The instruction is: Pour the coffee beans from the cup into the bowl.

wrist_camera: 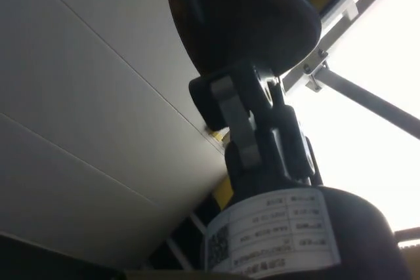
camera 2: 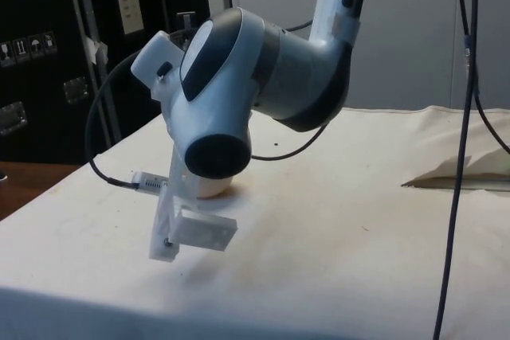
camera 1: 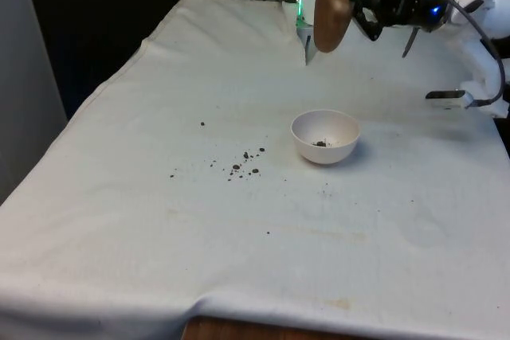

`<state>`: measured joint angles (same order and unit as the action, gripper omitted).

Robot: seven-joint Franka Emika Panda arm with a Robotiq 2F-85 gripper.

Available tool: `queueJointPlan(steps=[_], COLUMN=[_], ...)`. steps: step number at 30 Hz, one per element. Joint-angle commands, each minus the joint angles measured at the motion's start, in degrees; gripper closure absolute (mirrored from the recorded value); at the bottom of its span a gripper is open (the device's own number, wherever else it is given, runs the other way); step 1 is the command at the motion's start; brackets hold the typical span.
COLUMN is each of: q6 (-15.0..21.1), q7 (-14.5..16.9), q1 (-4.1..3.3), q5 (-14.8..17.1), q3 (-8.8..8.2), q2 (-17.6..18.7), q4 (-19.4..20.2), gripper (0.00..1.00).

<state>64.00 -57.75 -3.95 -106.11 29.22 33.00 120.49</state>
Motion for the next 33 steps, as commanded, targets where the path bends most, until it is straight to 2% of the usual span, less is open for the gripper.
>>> queueJointPlan(steps=[1,6,7,9,16,17,18,19,23,24,25,33], q6=[0.34,1.89,1.03,2.58,4.87,3.78,5.16,5.84,6.99,5.96,7.56,10.66], q7=[0.23,0.06,-0.06,-0.06,-0.86,-0.86,-1.03,-1.43,-2.41,-2.46,-2.86,-4.35], q1=[0.06,0.52,0.17,0.74,1.38,0.86,1.55,1.78,2.23,1.78,2.64,3.72], q5=[0.0,0.69,0.23,1.03,2.06,1.55,2.18,2.52,3.32,3.04,3.5,4.53], q3=[0.06,0.34,0.0,0.46,0.52,0.06,0.46,0.4,0.29,-0.06,0.23,-0.34], q2=[0.11,-0.11,0.06,-0.29,-0.74,-0.34,-0.86,-1.03,-1.32,-0.92,-1.55,-2.75], q4=[-0.17,-0.4,-0.34,-0.46,-0.4,-0.57,-0.34,-0.23,-0.11,-0.46,-0.11,-0.11], gripper=[1.0,1.0,1.0,1.0,1.0,1.0,1.0,1.0,1.0,1.0,1.0,1.0])
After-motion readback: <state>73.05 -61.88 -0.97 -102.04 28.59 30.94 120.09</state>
